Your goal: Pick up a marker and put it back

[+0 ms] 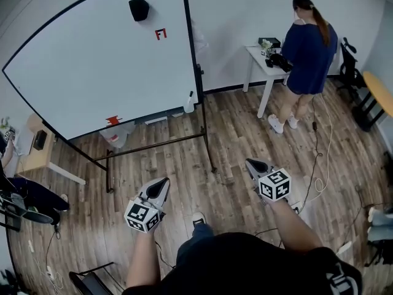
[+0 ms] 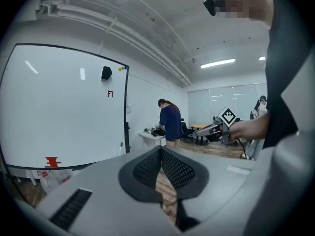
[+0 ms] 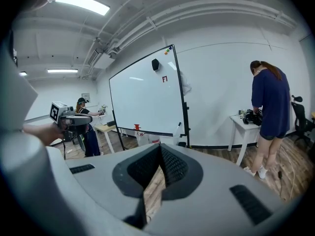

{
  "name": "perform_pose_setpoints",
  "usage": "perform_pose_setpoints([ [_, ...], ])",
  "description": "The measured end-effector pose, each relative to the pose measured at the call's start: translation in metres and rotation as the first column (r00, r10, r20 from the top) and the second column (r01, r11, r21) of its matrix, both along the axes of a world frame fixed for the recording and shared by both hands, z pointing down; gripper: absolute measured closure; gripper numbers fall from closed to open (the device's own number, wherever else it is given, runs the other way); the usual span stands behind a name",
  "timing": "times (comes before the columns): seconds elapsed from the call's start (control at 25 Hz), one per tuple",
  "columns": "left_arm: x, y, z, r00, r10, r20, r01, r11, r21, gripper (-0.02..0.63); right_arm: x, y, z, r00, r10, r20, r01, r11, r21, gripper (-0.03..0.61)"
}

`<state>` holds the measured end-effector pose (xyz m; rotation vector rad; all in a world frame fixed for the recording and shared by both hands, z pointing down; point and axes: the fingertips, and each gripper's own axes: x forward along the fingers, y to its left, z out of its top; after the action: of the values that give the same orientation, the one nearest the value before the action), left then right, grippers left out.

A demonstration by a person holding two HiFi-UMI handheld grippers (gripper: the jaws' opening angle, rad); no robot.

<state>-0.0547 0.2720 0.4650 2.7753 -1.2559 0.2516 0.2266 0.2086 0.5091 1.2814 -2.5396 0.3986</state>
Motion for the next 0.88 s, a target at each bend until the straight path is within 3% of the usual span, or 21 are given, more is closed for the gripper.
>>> perform_pose_setpoints([
  [0.88,-0.093,-0.183,0.016,0.996,0.093,-0.001,-0.093,0.995,-0.039,0.603,-0.097,-0.162,0.005,0.998,0.054,-0.04,-0.055,0.998,-0.043,0.583],
])
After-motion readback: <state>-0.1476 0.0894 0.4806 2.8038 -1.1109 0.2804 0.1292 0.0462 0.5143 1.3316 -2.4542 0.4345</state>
